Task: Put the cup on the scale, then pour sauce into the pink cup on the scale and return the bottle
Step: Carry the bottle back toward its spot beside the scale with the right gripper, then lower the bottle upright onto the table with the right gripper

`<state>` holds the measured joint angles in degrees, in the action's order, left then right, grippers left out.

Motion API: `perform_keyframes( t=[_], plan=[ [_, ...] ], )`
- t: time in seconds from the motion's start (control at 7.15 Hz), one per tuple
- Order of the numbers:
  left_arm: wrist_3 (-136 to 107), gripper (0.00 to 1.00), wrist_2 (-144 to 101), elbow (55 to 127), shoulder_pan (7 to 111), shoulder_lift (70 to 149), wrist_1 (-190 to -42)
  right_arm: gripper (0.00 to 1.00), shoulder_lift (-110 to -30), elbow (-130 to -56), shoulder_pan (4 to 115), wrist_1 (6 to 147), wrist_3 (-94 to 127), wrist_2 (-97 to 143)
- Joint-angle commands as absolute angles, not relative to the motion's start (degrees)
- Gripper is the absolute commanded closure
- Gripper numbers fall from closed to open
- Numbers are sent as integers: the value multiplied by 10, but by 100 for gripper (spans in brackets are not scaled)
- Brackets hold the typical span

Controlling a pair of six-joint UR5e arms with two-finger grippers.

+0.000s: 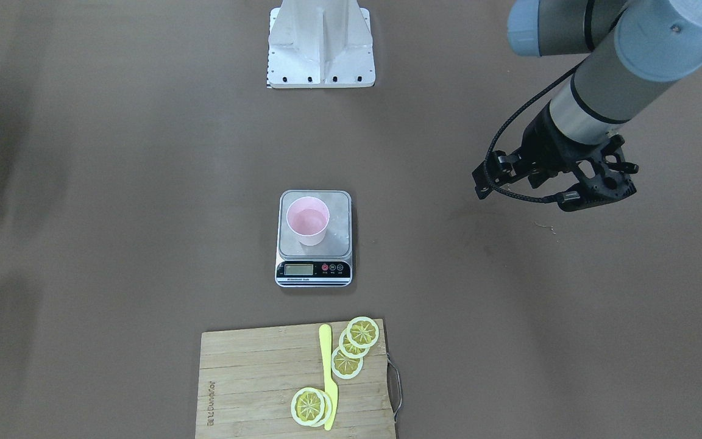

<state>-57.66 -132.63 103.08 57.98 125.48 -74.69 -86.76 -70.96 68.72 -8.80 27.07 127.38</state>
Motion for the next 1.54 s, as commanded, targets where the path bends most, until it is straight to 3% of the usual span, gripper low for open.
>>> perform_keyframes(
  t=[0.0, 1.4],
  plan=[
    [-576, 2, -1326, 1029, 579, 1254, -747, 100, -862, -681, 636, -137, 273, 1212],
    [-576, 2, -1326, 1029, 578, 1256, -747, 96, -871, -652, 613, -144, 279, 1216]
  ],
)
